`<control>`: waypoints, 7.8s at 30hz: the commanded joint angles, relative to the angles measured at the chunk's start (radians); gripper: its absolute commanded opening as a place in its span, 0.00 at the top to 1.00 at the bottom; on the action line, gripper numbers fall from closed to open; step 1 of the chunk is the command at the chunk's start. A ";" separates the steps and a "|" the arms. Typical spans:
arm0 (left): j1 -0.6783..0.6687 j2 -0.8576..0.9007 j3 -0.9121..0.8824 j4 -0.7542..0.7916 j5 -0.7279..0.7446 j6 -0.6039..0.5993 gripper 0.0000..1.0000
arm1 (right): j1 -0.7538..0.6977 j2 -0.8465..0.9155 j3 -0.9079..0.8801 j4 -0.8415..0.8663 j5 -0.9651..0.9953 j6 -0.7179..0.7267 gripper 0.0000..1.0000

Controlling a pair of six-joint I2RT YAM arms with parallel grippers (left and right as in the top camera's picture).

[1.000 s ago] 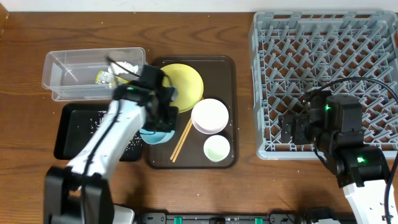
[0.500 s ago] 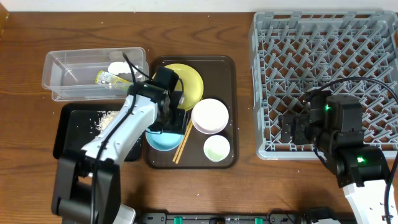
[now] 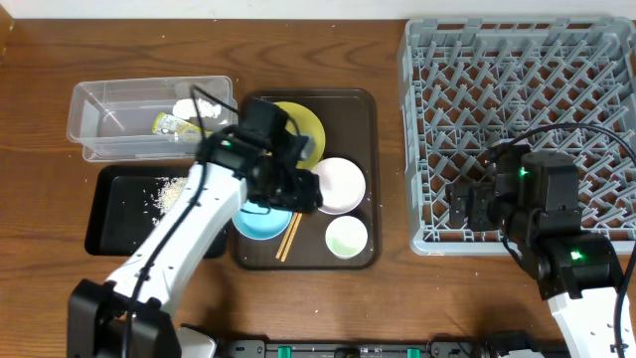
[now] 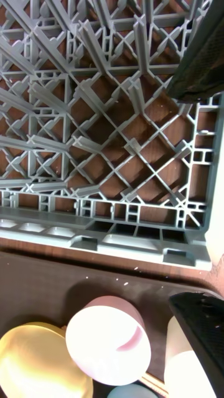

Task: Sort waste into correct bins and load items into the dishwasher rack
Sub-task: 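Return the empty blue bowl to the brown tray, then lift the cream cup with the left gripper toward the right gripper, then grasp the cream cup with the right gripper and release left, then place the cream cup into the grey dish rack with the right gripper, then reach the right gripper to the pink bowl on the brown tray and grasp, then lift the pink bowl with the right gripper over the rack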

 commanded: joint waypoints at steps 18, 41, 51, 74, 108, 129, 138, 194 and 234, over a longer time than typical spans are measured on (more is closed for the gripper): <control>-0.167 0.195 -0.060 0.026 -0.122 -0.035 0.81 | -0.008 -0.005 0.025 -0.031 0.014 0.005 0.03; 0.298 0.002 -0.017 0.349 0.474 -0.228 0.94 | -0.008 0.092 0.023 0.153 -0.381 -0.014 0.01; 0.270 0.168 -0.017 0.566 1.036 -0.293 0.94 | 0.077 0.330 0.023 0.310 -0.882 -0.153 0.01; 0.213 0.173 -0.017 0.579 1.038 -0.294 0.94 | 0.103 0.479 0.023 0.869 -1.247 -0.179 0.25; 0.340 -0.011 -0.018 0.195 0.175 -0.085 0.39 | 0.014 0.463 0.146 0.774 -0.746 0.031 0.99; 0.367 -0.155 -0.018 0.103 0.030 -0.064 0.38 | -0.097 0.477 0.521 -0.111 0.241 0.029 0.99; 0.367 -0.155 -0.018 0.095 0.030 -0.064 0.38 | -0.294 0.492 0.517 -0.312 0.225 0.051 0.99; 0.367 -0.154 -0.018 -0.050 -0.235 -0.072 0.27 | 0.319 0.790 0.508 -0.006 -0.107 -0.042 0.33; 0.367 -0.154 -0.018 -0.055 -0.235 -0.072 0.26 | 0.106 0.785 0.724 0.526 0.724 -0.277 0.99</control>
